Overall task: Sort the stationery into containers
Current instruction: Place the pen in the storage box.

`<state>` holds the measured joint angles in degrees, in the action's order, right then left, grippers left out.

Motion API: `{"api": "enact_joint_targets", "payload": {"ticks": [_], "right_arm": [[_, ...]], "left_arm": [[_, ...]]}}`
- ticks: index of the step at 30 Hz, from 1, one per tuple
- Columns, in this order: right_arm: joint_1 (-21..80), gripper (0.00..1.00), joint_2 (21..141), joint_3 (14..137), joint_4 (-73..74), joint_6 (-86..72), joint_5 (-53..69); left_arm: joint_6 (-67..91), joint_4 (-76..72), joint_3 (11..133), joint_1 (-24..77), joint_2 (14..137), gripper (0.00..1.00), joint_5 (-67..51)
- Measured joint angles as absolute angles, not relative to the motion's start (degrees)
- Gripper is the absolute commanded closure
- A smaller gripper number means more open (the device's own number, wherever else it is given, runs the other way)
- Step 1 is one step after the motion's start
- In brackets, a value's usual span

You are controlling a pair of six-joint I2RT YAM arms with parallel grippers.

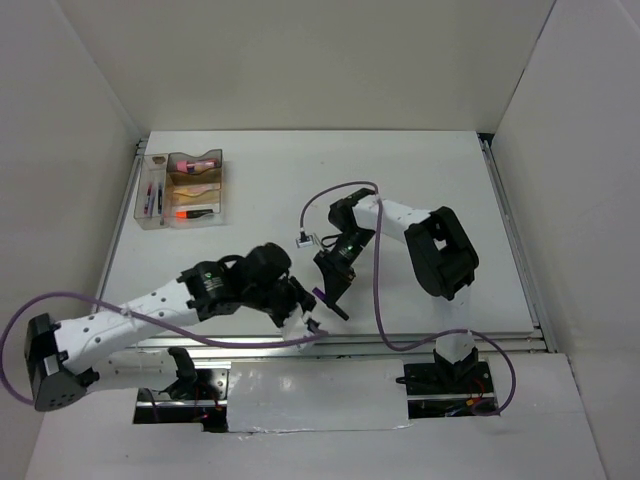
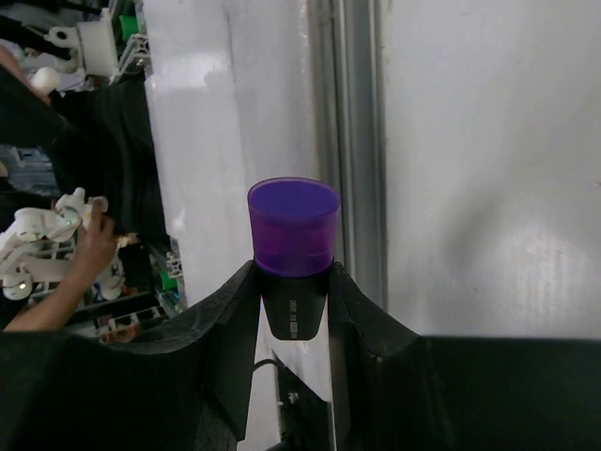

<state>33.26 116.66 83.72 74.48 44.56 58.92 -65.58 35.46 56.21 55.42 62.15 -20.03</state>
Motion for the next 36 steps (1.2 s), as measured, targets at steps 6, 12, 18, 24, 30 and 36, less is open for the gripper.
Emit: {"api": "enact_joint_targets", "payload": {"ticks": [6,12,18,24,30,36], "right_arm": [[34.1,1.0,116.6,82.8,75.4,44.3,61.1],[34.0,1.0,116.7,82.8,75.7,43.2,62.5],[34.0,1.0,116.7,82.9,75.8,42.2,63.8],[34.0,1.0,117.7,82.9,75.8,41.5,63.9],[34.0,1.0,117.9,82.9,75.8,41.1,64.0],[34.0,1.0,117.9,82.9,75.7,40.9,64.0]], "left_arm": [[-64.9,35.5,56.2,65.8,69.8,0.52,-15.6],[-61.4,32.5,56.8,66.4,76.0,0.52,-13.3],[-59.3,29.5,57.5,66.4,77.8,0.53,-11.5],[-58.1,27.6,59.3,66.5,79.8,0.52,-10.2],[-58.3,26.7,60.0,66.5,81.3,0.53,-9.7],[-58.6,26.3,60.0,66.7,83.7,0.56,-9.4]]}}
